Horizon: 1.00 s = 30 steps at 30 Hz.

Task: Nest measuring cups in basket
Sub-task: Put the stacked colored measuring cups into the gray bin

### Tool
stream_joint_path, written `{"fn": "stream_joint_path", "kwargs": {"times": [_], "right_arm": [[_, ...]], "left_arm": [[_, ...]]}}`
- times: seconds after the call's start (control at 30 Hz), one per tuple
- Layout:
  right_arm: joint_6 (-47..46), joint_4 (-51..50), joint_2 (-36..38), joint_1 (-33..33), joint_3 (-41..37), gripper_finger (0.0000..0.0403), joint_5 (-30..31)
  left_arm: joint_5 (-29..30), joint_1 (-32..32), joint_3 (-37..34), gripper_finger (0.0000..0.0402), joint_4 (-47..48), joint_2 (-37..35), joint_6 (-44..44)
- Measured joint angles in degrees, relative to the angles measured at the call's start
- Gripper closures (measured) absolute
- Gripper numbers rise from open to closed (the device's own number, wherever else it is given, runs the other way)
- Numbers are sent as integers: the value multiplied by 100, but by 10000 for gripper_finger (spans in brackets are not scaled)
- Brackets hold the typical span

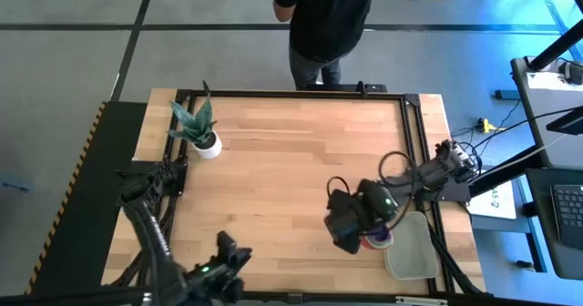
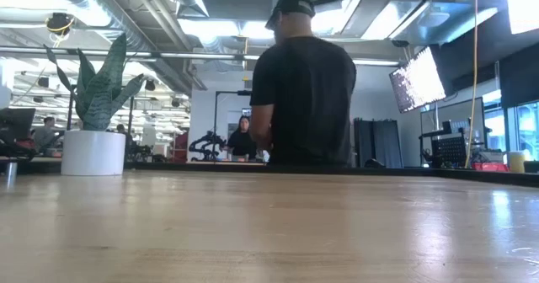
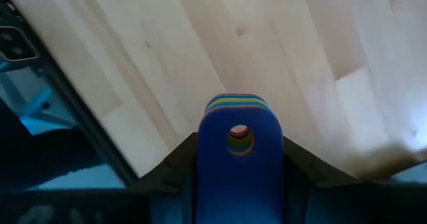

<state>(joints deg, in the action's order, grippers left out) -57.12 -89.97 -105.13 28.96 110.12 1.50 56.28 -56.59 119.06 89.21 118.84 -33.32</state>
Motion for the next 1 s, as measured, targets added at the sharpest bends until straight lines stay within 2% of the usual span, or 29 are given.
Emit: {"fn": "stream_joint_path", "kwargs": {"times": [0.07, 0.17, 0.3, 0.4, 0.47, 0.6, 0.8, 1.0], "right_arm": [[-352, -3, 86, 121, -137, 276, 5], [-799, -6, 231, 288, -496, 276, -25], [-1366, -11, 491, 550, -1032, 276, -45], [-1818, 4, 738, 729, -1455, 276, -55], [-2146, -14, 941, 825, -1727, 276, -71], [-2833, -4, 1295, 1026, -2215, 276, -162], [-3618, 64, 1601, 1306, -2762, 276, -217], [-4029, 475, 1755, 1417, -3313, 276, -354]], "left_arm": [[-260, 260, -232, 325, -289, -88, 349], [-877, 666, -657, 325, -1204, -223, 1147], [-2176, 1132, -1116, 330, -2774, -258, 2414], [-3272, 1425, -1377, 337, -3680, -260, 3204], [-3778, 1642, -1608, 342, -4121, -266, 3513], [-4179, 2130, -1888, 349, -4239, -266, 3802], [-5376, 2775, -2343, 361, -4931, -266, 4209], [-5386, 3167, -2499, 378, -5120, -266, 4251]]}}
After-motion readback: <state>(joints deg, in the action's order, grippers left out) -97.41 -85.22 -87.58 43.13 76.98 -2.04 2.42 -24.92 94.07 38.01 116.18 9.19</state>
